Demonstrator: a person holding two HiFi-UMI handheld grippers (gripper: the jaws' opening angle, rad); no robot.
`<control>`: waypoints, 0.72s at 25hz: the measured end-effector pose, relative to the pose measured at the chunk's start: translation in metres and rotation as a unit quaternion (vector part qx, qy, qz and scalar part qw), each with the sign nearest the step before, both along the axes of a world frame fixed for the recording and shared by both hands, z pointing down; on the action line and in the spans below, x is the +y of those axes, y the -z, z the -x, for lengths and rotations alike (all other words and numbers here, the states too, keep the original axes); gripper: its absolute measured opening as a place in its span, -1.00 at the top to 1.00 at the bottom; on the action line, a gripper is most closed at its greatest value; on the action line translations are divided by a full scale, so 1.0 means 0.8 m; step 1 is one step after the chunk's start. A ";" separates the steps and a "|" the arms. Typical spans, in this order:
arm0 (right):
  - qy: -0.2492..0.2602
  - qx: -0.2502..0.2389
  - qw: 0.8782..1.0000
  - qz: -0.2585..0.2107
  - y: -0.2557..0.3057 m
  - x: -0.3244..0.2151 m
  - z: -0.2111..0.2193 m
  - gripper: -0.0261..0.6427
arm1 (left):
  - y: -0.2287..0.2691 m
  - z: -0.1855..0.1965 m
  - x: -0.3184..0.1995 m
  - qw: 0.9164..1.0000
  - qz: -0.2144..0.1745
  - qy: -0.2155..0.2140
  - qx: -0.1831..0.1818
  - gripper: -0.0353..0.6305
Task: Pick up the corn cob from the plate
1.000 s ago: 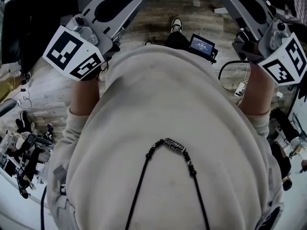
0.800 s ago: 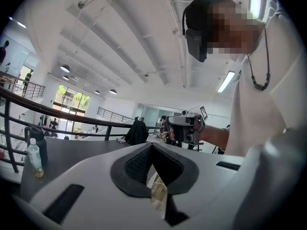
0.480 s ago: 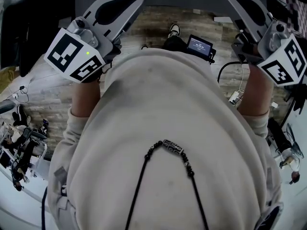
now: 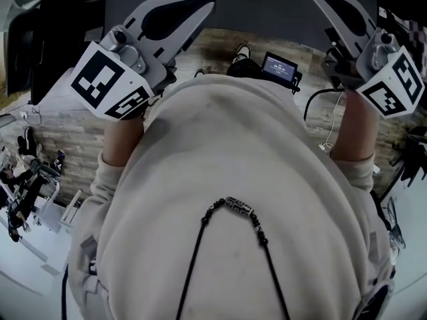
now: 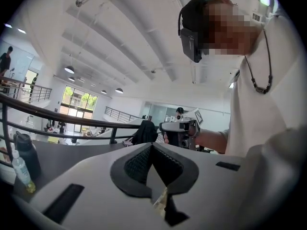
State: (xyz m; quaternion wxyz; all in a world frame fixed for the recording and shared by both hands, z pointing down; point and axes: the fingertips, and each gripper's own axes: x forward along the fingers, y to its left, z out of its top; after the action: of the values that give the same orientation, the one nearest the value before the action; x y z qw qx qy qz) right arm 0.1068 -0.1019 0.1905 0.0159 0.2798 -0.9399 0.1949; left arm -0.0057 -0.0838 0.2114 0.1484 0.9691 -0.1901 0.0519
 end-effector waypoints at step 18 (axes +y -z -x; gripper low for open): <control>0.000 -0.084 0.994 0.063 -0.083 -0.050 -0.069 0.88 | -0.021 -0.059 -0.033 0.995 0.033 0.043 -0.089 0.88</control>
State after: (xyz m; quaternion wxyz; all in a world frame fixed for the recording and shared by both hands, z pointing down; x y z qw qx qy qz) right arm 0.1622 -0.1419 0.2573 -0.0455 0.2606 -0.9239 0.2765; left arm 0.0411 -0.1102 0.2285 0.1650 0.9461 -0.2423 0.1379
